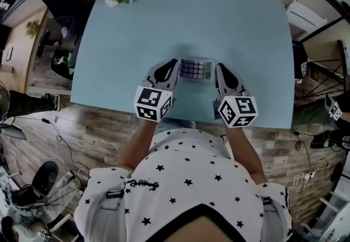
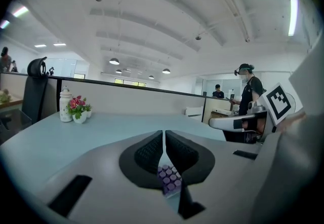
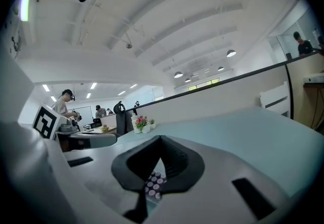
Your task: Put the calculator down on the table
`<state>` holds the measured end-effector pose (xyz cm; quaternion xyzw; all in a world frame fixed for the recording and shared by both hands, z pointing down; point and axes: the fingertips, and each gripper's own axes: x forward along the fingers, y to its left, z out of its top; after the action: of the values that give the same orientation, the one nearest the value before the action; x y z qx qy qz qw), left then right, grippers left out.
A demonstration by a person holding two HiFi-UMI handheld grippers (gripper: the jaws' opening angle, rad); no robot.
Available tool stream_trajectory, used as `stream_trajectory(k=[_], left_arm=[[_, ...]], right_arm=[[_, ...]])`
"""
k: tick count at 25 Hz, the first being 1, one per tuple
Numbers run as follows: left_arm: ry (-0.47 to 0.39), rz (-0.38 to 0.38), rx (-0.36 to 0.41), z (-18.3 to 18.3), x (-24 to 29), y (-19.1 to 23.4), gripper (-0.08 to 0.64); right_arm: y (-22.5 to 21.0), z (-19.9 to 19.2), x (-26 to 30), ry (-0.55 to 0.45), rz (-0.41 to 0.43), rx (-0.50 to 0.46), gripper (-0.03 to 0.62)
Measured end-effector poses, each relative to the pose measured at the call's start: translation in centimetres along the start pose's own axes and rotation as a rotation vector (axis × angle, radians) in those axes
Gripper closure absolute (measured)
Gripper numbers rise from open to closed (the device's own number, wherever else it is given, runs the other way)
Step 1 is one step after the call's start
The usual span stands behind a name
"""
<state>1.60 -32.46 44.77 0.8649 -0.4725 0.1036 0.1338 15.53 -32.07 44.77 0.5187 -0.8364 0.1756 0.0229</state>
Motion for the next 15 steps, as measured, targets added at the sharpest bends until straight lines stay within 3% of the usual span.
stream_trajectory(k=[15], left_arm=[[-0.017,0.001,0.006,0.3,-1.0,-1.4,0.517]], right_arm=[[0.2,0.2,-1.3,-0.012,0.019,-0.005,0.597]])
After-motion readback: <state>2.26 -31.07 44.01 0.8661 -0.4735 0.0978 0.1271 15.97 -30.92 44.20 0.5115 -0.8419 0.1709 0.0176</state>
